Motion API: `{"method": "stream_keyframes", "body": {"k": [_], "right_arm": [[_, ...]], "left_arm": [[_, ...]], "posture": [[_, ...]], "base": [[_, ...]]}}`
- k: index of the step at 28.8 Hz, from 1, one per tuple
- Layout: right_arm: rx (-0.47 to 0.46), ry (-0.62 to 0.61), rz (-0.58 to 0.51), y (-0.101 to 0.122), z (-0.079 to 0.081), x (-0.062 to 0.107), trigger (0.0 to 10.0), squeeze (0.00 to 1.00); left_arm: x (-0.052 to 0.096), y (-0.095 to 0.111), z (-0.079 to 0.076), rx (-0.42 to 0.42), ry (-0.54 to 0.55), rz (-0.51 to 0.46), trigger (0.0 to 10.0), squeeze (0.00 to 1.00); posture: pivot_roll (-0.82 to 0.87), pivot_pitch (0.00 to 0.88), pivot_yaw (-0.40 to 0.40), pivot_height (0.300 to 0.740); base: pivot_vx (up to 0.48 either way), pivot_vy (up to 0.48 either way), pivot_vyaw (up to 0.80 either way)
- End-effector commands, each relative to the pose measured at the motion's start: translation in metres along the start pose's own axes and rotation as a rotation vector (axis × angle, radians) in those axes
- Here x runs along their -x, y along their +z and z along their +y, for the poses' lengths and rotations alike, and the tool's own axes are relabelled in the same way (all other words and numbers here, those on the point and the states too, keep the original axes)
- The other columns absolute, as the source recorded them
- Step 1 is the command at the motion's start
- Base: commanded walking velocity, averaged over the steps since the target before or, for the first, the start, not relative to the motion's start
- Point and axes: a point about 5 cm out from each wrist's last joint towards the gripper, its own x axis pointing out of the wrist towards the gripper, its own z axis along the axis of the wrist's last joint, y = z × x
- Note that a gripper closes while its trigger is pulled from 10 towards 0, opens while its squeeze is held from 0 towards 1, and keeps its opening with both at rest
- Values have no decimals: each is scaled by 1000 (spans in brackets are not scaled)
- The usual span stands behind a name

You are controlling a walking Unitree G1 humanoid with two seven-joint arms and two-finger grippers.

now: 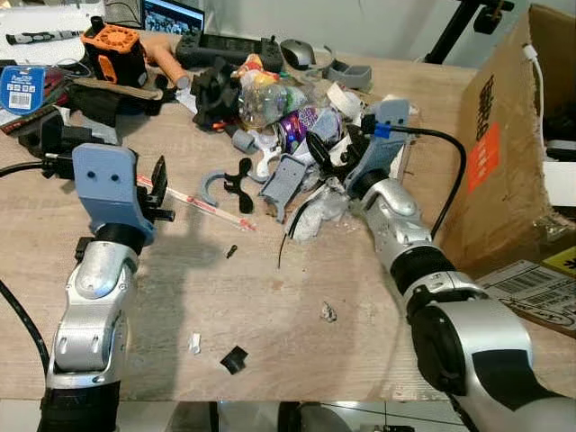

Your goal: Picking trash to rubbish bin

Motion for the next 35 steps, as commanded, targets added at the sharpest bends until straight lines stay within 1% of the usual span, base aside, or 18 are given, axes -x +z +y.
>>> {"method": "stream_keyframes", "body": {"k": [1,2,3,4,5,6,7,10,13,20,25,26,29,31,32,34,35], "right_arm": [[10,-40,27,-6,-9,5,10000,0],[10,-40,27,-6,-9,5,10000,0],[4,-42,52,-10,-9,6,10000,0],[-2,-34,82,-14,-9,7,10000,0],[-2,-34,82,-14,-9,7,10000,0],[-24,19,159,-27,-4,11,10000,0],[-24,19,159,-27,-4,11,10000,0],[-48,113,225,-39,0,18,10000,0],[-37,149,234,-41,1,19,10000,0],[-19,314,227,-42,11,22,10000,0],[-34,470,217,-43,25,24,10000,0],[-33,531,215,-44,30,26,10000,0],[-31,558,215,-45,32,27,10000,0],[-26,647,218,-48,38,31,10000,0],[-9,726,225,-51,43,36,10000,0],[3,775,233,-53,46,39,10000,0],[3,775,233,-53,46,39,10000,0]], "left_arm": [[4,-4,0,-7,-12,23,10000,0],[4,-4,0,-7,-12,23,10000,0],[4,-4,1,-7,-13,26,10000,0],[5,-4,0,-8,-14,28,10000,0],[5,-4,0,-8,-14,28,10000,0],[5,-4,0,-9,-19,32,10000,0],[5,-4,0,-9,-19,32,10000,0],[4,-4,-1,-8,-24,34,10000,0],[4,-4,-1,-8,-24,36,10000,0],[2,-5,-2,2,-25,31,10000,0],[3,-6,-1,4,-30,35,10000,0],[3,-7,-1,5,-33,38,10000,0],[3,-7,-1,6,-34,39,10000,0],[3,-8,-2,7,-37,40,10000,0],[2,-8,-2,7,-39,41,10000,0],[1,-8,-2,8,-41,41,10000,0],[1,-8,-2,8,-41,41,10000,0]], "posture": [[162,312,-81,740],[162,312,-81,740],[160,329,-80,740],[163,325,-77,740],[163,325,-77,740],[163,325,-77,740],[163,325,-77,740],[163,330,-80,740],[159,322,-78,740],[148,319,-82,740],[143,320,-87,740],[140,319,-88,740],[140,319,-88,740],[140,320,-90,740],[139,318,-92,740],[134,318,-94,740],[134,318,-94,740]], "base": [[0,0,0],[0,0,0],[0,0,0],[0,0,0],[0,0,0],[0,0,0],[0,0,0],[0,0,0],[0,0,0],[0,0,0],[0,0,0],[0,0,0],[0,0,0],[0,0,0],[0,0,0],[0,0,0],[0,0,0]]}}
